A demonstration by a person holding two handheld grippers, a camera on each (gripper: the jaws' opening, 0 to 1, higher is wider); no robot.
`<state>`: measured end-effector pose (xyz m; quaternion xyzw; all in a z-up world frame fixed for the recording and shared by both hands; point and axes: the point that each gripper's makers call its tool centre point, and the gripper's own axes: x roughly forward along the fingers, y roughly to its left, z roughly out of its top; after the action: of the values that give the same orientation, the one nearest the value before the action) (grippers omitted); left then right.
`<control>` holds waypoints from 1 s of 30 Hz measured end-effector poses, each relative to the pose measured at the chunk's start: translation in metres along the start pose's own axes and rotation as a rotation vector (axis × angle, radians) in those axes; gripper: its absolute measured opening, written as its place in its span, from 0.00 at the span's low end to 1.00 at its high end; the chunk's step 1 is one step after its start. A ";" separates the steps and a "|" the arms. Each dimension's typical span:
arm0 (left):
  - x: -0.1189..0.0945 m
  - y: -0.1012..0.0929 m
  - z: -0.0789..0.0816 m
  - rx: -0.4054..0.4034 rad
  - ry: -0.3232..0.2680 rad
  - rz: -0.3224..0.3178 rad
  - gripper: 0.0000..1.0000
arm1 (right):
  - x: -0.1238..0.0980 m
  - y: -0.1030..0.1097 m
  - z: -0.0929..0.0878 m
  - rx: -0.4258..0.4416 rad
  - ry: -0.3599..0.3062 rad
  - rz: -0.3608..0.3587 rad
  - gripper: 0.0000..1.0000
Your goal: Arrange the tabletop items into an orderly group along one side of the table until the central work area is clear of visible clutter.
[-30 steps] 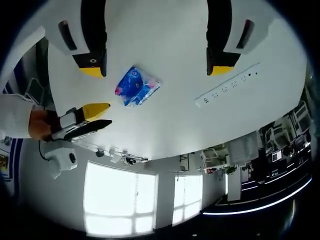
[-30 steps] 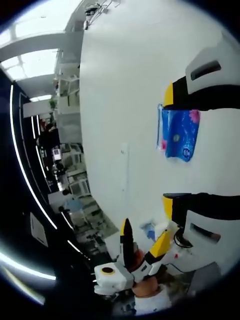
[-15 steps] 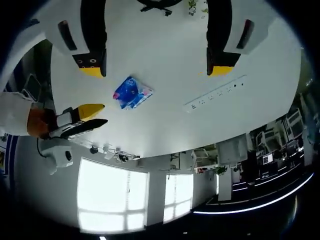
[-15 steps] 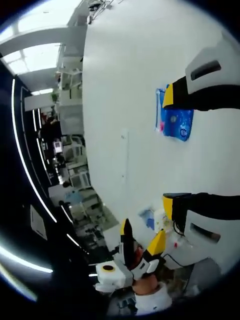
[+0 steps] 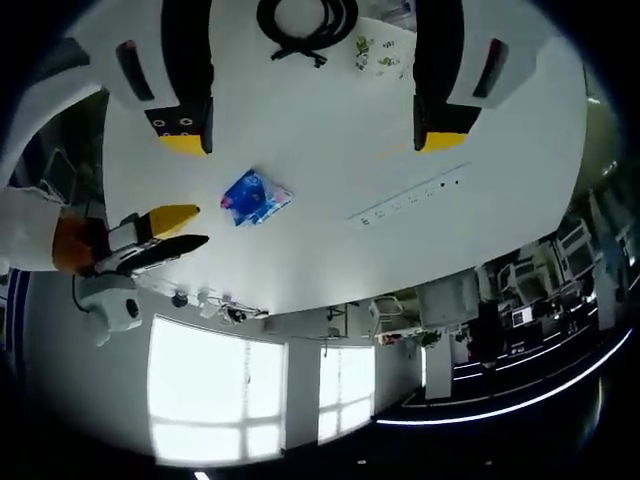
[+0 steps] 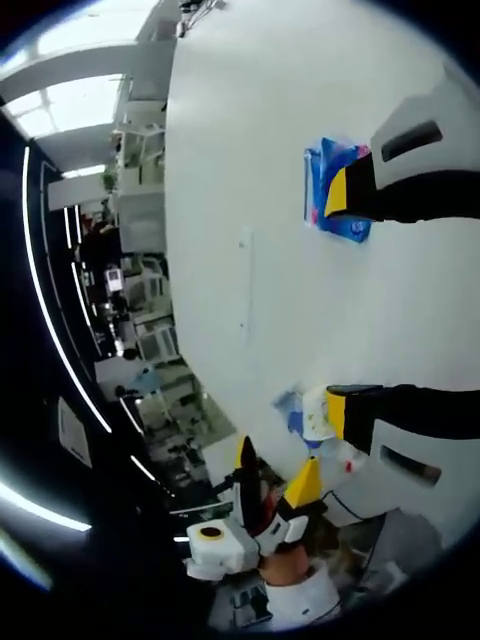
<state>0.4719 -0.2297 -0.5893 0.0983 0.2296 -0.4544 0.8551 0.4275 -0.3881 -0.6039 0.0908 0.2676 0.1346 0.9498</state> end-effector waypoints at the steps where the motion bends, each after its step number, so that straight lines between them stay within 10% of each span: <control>1: -0.007 0.003 -0.001 0.003 -0.010 0.015 0.83 | 0.000 0.004 0.001 -0.002 -0.004 0.004 0.65; 30: -0.106 0.029 -0.053 -0.057 0.009 0.101 0.83 | 0.011 0.095 -0.015 -0.057 0.040 0.098 0.63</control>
<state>0.4282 -0.1157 -0.5858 0.0873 0.2410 -0.4033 0.8784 0.4091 -0.2928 -0.5986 0.0739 0.2778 0.1902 0.9387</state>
